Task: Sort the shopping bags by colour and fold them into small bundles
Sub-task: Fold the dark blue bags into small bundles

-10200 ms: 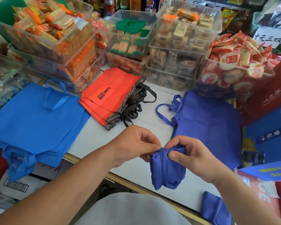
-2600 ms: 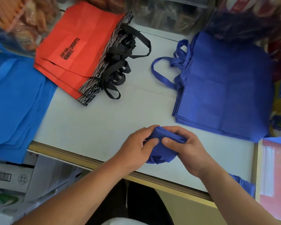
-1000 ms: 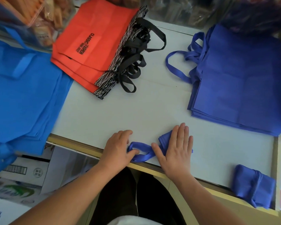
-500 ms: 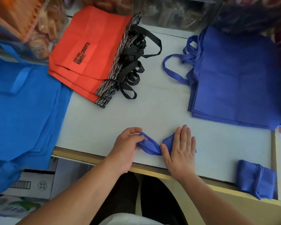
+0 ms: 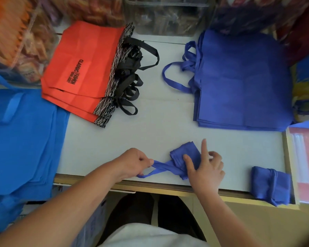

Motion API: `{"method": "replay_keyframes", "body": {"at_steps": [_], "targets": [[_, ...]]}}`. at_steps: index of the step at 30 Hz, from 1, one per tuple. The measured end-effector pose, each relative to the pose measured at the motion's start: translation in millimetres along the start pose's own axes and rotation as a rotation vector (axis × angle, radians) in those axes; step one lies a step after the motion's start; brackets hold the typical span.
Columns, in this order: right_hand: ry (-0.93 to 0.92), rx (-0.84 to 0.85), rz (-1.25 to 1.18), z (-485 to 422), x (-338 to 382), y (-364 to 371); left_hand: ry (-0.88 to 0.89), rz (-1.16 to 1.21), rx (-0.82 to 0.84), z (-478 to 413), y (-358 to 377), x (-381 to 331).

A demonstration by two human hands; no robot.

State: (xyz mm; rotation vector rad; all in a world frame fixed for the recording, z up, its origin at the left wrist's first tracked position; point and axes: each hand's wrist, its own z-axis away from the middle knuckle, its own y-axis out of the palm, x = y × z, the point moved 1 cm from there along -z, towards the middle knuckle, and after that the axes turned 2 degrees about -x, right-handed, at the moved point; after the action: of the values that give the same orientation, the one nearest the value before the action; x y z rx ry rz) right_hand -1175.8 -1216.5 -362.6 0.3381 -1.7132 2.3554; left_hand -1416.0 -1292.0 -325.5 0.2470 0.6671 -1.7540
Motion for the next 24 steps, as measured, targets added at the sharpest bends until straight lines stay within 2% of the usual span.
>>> {"method": "replay_keyframes", "body": {"at_steps": [2, 3, 6, 10, 12, 14, 16, 18, 21, 24], "targets": [[0.145, 0.061, -0.090, -2, 1, -5, -0.001, -0.065, 0.040, 0, -5, -7], [0.193, 0.101, -0.142, -5, 2, -5, -0.018, 0.002, 0.059, -1, -5, -11], [0.287, 0.192, -0.233, -13, 7, -2, -0.071, 0.510, 0.061, -1, 2, -20], [0.298, 0.264, -0.373, -16, 17, -14, -0.104, 0.863, -0.041, -6, 11, -22], [0.282, 0.308, -0.488, -14, 20, -23, -0.119, 0.879, -0.087, -6, 9, -16], [0.237, 0.328, -0.593, -13, 20, -37, -0.124, 0.709, -0.154, -6, 8, -12], [0.156, 0.371, -0.702, -10, 22, -60, -0.148, 0.564, -0.177, -2, 8, -15], [-0.005, 0.426, -0.733, -4, 23, -86, -0.186, 0.461, -0.141, 3, 9, -27], [-0.326, 0.460, -0.652, 6, 22, -123, -0.204, 0.322, -0.027, 15, 13, -52], [-0.681, 0.389, -0.515, 11, 18, -150, -0.078, 0.212, 0.050, 29, 23, -83]]}}
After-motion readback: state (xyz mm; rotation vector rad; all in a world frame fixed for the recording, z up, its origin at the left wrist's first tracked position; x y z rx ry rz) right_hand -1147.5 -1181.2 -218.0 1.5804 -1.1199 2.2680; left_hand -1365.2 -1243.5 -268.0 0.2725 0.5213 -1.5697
